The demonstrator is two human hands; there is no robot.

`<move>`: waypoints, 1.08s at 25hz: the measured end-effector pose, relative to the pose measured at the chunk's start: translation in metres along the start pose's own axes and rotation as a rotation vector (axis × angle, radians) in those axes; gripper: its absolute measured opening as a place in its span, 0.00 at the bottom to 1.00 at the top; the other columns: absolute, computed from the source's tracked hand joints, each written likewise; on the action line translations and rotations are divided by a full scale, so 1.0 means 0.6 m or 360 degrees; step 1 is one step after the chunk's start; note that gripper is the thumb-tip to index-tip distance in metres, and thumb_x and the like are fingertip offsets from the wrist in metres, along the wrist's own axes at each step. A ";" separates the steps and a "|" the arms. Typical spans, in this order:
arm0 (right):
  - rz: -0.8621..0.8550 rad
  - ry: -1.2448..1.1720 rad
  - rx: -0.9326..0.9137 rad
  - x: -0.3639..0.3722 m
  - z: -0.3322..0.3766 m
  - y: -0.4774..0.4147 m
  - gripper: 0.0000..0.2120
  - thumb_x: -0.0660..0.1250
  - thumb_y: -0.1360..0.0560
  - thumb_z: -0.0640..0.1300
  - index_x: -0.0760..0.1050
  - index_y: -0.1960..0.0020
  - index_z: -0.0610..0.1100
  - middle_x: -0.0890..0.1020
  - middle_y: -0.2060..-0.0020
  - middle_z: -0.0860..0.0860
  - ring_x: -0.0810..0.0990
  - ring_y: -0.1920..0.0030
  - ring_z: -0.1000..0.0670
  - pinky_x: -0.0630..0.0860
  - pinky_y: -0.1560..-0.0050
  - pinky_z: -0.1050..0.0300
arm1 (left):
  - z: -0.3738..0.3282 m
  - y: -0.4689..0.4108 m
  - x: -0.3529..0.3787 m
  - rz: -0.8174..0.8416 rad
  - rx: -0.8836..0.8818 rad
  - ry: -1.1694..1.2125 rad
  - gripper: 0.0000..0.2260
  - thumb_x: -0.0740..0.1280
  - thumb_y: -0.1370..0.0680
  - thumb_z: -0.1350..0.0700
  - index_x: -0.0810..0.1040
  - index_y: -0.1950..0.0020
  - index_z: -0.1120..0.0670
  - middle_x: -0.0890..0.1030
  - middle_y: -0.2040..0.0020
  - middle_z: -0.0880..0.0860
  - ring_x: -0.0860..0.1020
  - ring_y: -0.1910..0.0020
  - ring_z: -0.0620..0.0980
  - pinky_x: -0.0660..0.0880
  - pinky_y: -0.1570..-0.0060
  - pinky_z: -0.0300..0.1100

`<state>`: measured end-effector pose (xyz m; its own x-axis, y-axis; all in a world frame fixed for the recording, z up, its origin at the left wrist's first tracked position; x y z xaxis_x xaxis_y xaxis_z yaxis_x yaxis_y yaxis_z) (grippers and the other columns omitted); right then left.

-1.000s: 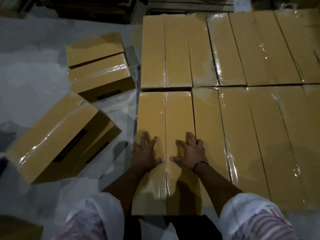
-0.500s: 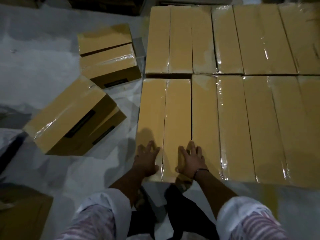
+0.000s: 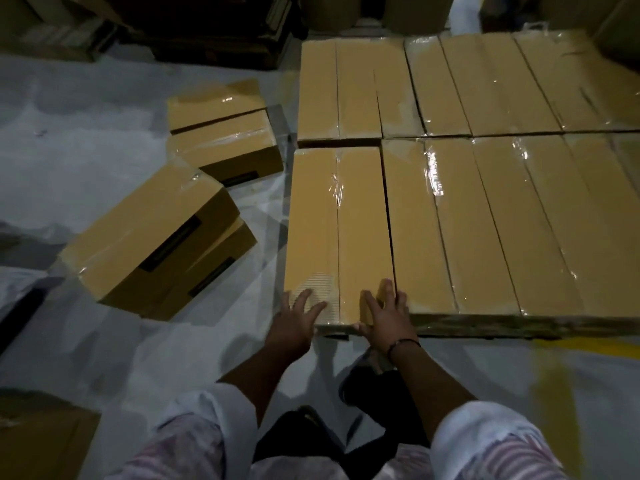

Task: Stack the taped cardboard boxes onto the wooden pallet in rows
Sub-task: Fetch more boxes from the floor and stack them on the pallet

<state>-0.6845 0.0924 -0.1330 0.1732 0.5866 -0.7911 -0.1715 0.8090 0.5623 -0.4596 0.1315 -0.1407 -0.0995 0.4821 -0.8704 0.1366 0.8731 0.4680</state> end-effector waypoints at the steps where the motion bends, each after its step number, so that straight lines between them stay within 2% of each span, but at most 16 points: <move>1: -0.0016 0.0031 -0.0007 0.002 -0.003 0.002 0.36 0.64 0.19 0.57 0.49 0.18 0.56 0.34 0.20 0.43 0.40 0.22 0.30 0.50 0.22 0.35 | -0.002 -0.001 -0.004 -0.0028 0.0016 0.0001 0.28 0.64 0.17 0.53 0.59 0.19 0.41 0.51 0.16 0.51 0.50 0.21 0.69 0.70 0.30 0.62; 5: -0.0021 0.0181 -0.0024 0.007 -0.011 0.004 0.35 0.63 0.18 0.49 0.47 0.18 0.55 0.37 0.19 0.43 0.42 0.21 0.31 0.52 0.21 0.37 | -0.007 -0.006 -0.017 0.0011 -0.0010 0.0071 0.26 0.63 0.17 0.56 0.60 0.20 0.41 0.51 0.17 0.50 0.49 0.20 0.68 0.69 0.30 0.63; 11: -0.0048 0.0233 0.0014 0.005 -0.014 -0.004 0.34 0.62 0.17 0.52 0.46 0.18 0.57 0.42 0.18 0.45 0.45 0.21 0.33 0.56 0.22 0.40 | -0.004 -0.017 -0.021 -0.0049 0.0040 0.0004 0.25 0.62 0.17 0.56 0.61 0.21 0.41 0.53 0.18 0.52 0.51 0.21 0.68 0.68 0.31 0.63; 18: -0.0097 0.0340 0.0016 -0.008 -0.011 -0.028 0.33 0.62 0.18 0.52 0.49 0.19 0.56 0.47 0.19 0.42 0.53 0.23 0.34 0.68 0.29 0.42 | 0.006 -0.043 -0.023 -0.0056 0.0029 -0.0020 0.28 0.64 0.18 0.57 0.60 0.21 0.40 0.53 0.18 0.51 0.51 0.21 0.67 0.70 0.32 0.65; 25: -0.0116 0.0485 -0.0017 -0.011 -0.015 -0.037 0.34 0.61 0.17 0.52 0.47 0.18 0.54 0.48 0.20 0.41 0.55 0.24 0.33 0.69 0.30 0.43 | 0.013 -0.057 -0.033 -0.0022 0.0023 0.0035 0.24 0.62 0.16 0.53 0.63 0.21 0.38 0.55 0.18 0.50 0.52 0.21 0.66 0.70 0.31 0.64; 27: -0.0107 0.0486 -0.0026 -0.017 -0.015 -0.042 0.34 0.63 0.18 0.54 0.49 0.19 0.55 0.50 0.20 0.41 0.57 0.25 0.34 0.70 0.31 0.43 | 0.011 -0.058 -0.037 -0.0018 0.0015 0.0038 0.24 0.62 0.16 0.52 0.63 0.21 0.37 0.56 0.18 0.49 0.52 0.21 0.65 0.70 0.30 0.63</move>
<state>-0.6907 0.0656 -0.1413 -0.1144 0.4912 -0.8635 -0.1857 0.8433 0.5043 -0.4556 0.0901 -0.1389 -0.1245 0.4737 -0.8718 0.1446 0.8779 0.4564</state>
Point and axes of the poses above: each hand's wrist, its own y-axis away from the middle knuckle, its own x-axis out of the palm, z = x × y, the point moved 1 cm from there along -y, towards the middle knuckle
